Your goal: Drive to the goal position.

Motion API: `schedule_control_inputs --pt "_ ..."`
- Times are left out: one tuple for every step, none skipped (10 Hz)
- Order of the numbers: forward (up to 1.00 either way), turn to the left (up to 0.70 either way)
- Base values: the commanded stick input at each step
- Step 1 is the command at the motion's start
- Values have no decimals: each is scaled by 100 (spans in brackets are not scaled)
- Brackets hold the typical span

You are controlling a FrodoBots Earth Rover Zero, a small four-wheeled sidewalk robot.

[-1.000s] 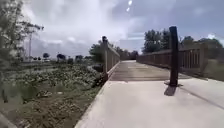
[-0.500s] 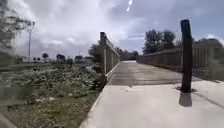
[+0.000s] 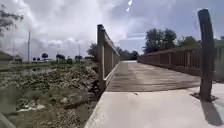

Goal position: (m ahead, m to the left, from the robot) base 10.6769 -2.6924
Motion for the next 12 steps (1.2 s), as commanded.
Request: schedule_control_inputs --pt "85 -32" --pt "85 -34" --pt "85 -34" --pt "85 -34" --pt "85 -34" --pt "85 -34" --pt "85 -34" --pt "85 -34" --pt "85 -34" --pt "85 -34" --pt "85 -34" --pt "85 -34"
